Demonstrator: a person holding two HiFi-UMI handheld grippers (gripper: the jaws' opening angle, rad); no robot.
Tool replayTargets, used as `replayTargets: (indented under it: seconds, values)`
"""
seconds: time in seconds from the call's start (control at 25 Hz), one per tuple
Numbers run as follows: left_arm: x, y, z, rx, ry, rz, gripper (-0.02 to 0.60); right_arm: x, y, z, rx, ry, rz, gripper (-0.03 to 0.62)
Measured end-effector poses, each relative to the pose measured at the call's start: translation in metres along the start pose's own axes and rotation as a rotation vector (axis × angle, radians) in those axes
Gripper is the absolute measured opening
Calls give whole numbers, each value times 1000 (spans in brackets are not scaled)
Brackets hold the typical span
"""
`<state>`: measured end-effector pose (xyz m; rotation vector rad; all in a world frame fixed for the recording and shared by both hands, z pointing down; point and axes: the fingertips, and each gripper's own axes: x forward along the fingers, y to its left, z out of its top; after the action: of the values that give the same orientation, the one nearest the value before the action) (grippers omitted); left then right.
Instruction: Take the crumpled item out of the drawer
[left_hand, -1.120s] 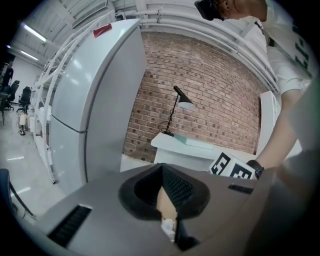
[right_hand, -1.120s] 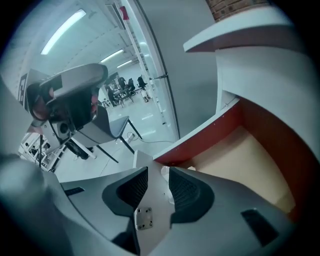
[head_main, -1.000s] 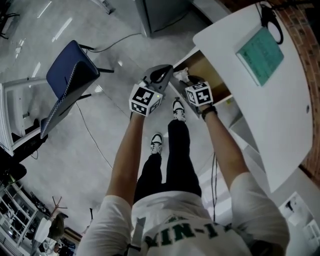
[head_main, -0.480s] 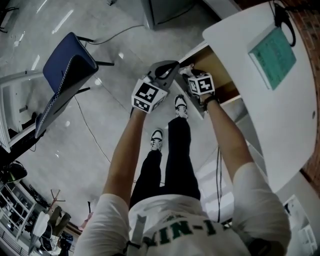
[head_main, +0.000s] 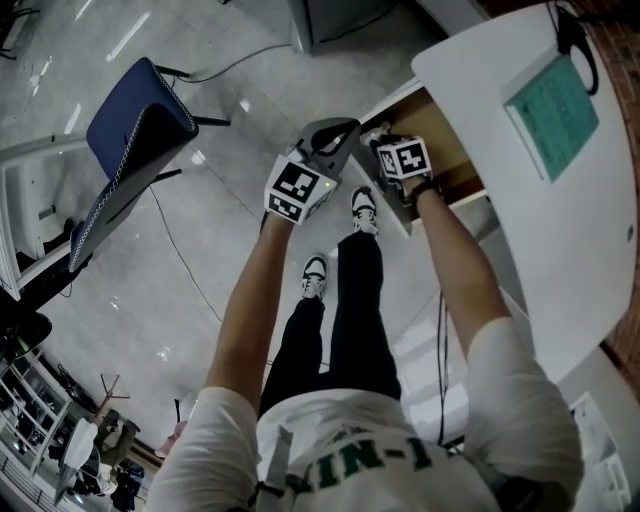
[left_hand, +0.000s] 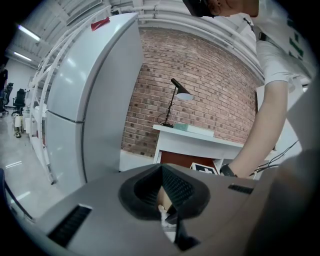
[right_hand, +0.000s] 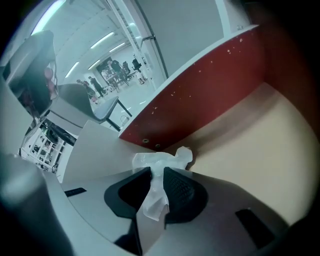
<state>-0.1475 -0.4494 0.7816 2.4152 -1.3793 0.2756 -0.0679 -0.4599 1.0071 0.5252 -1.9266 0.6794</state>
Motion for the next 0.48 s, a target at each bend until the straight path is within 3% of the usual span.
replayTargets:
  seconds: [0.48]
  values:
    - [-22, -13, 23, -13, -18, 23, -5, -54, 29, 19, 55, -104, -13, 66]
